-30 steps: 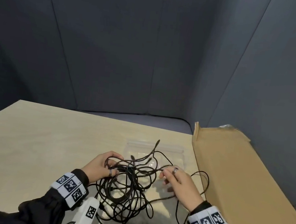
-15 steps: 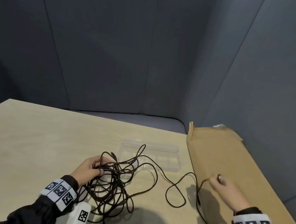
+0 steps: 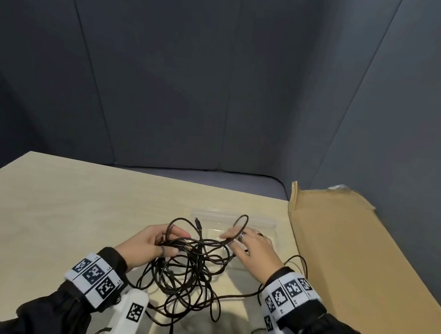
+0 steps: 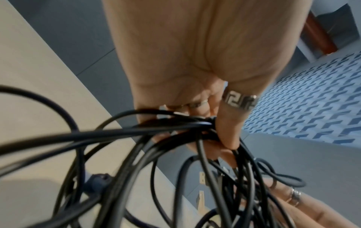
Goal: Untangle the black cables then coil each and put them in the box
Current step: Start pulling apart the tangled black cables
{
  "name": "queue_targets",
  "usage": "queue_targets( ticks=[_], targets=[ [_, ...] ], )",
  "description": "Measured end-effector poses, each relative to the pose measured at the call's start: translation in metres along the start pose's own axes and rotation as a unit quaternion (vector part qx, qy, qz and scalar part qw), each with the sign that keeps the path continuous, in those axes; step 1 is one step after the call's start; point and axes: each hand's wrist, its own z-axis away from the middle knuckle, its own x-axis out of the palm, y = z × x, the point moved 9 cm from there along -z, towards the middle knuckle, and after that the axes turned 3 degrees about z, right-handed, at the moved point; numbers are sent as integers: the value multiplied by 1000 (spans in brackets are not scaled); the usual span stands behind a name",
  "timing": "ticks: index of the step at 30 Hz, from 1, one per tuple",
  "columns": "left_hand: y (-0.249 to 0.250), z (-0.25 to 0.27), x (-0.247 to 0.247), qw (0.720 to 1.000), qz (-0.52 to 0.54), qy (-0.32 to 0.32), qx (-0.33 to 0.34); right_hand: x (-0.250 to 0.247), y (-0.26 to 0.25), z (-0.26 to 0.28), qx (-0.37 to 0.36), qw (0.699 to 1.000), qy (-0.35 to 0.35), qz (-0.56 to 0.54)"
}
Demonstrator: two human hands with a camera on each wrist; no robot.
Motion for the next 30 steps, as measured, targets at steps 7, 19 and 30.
queue_targets(
  ticks=[7,19,30],
  targets=[
    [1,0,-2,999,-41,1,9,-33,-29,1,-39,990,35,131],
    [-23,-2,-16,997,-52,46,-38,-139,-6,25,54,970,211,-104],
    [-81,12,-55,980,-109,124,-115,-213,83,83,132,804,433,-385]
  ],
)
